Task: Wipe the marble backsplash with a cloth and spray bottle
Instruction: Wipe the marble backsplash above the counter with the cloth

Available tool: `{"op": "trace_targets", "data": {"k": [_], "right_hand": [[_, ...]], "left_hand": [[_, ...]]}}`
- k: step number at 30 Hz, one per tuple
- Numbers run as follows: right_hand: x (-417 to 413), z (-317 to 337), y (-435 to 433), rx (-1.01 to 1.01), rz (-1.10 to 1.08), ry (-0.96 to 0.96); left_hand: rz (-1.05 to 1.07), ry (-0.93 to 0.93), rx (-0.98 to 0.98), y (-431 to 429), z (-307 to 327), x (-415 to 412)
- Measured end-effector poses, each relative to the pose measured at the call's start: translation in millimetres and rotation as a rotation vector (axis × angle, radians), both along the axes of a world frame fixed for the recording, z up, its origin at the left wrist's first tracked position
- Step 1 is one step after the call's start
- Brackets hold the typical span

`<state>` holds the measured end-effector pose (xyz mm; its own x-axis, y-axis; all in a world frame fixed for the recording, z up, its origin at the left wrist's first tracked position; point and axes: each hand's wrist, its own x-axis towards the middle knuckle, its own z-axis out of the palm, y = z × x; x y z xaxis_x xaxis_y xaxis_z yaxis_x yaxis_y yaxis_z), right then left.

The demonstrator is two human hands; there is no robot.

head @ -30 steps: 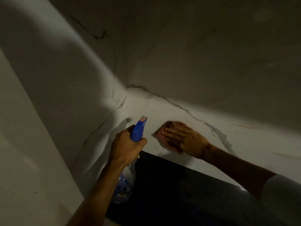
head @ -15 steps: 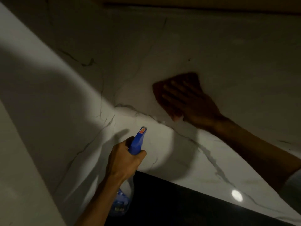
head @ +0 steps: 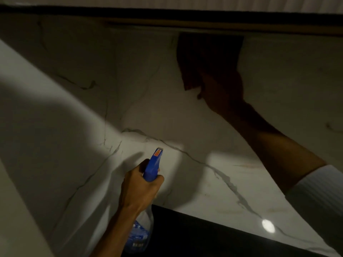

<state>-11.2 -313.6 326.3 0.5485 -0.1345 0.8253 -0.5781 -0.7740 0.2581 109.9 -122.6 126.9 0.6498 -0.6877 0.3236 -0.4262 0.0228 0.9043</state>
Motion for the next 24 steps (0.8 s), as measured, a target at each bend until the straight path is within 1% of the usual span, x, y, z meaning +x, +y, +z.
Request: {"op": "trace_targets", "data": {"k": [1,2,3,4,5,8,9,10,11,12,13,14,16,17,19,21,23,24], "right_hand": [[5.3,2.6,-0.3,0.024,0.003,-0.034],[10.0,-1.7,-3.0,-0.044,-0.01,0.014],[12.6,-14.3,-2.1,-0.133,-0.016,0.122],[13.5,-34.6,-6.5,-0.265,-0.001,0.2],[12.2,-58.2,-10.4,-0.342,0.027,0.286],[-10.1,-152.0,-4.1,-0.334,0.152,0.523],[-21.5,-182.2,-0.1,-0.305,0.16,0.638],[-32.7,-207.4,3.7,-0.26,0.135,0.783],[-42.8,-225.4,5.5,-0.235,0.093,0.889],[-49.1,-236.2,0.8,-0.229,0.087,0.925],[-51.0,-236.4,-1.3,-0.215,0.106,0.916],[-50.0,-228.9,-3.2,-0.184,0.152,0.86],[-42.7,-199.4,-8.6,-0.147,0.273,0.647],[-40.1,-175.8,-5.6,-0.119,0.258,0.529],[-45.6,-130.8,-0.7,-0.154,0.147,0.328],[-61.0,-105.9,-5.2,-0.107,0.032,0.162],[-69.9,-112.8,-3.2,-0.066,-0.012,0.082],[-72.2,-130.4,-3.0,-0.085,0.0,0.1]], "left_hand": [[-0.003,0.019,-0.003,-0.7,-0.8,-1.5],[-0.002,0.043,-0.006,-1.6,-2.2,-3.0],[0.001,0.067,-0.006,-2.2,-4.1,-3.9],[0.004,0.087,-0.006,-2.3,-6.7,-4.8],[0.006,0.097,0.001,-2.4,-9.7,-5.1],[0.018,0.057,0.059,0.6,-19.7,-9.1],[0.023,0.047,0.076,2.6,-22.5,-10.9],[0.019,0.041,0.093,4.7,-24.6,-12.8],[0.003,0.035,0.108,6.9,-25.8,-14.9],[-0.019,0.029,0.123,8.6,-27.1,-16.5],[-0.036,0.03,0.136,9.7,-27.7,-17.3],[-0.045,0.038,0.146,10.3,-28.5,-18.0],[-0.042,0.042,0.155,9.7,-30.8,-18.1],[-0.04,0.034,0.157,9.5,-31.2,-19.0],[-0.034,0.005,0.159,9.3,-31.3,-21.3],[-0.015,-0.01,0.147,8.3,-30.5,-23.4],[-0.009,0.008,0.122,6.4,-29.0,-24.8],[-0.012,0.011,0.115,5.2,-28.4,-26.2]]}}
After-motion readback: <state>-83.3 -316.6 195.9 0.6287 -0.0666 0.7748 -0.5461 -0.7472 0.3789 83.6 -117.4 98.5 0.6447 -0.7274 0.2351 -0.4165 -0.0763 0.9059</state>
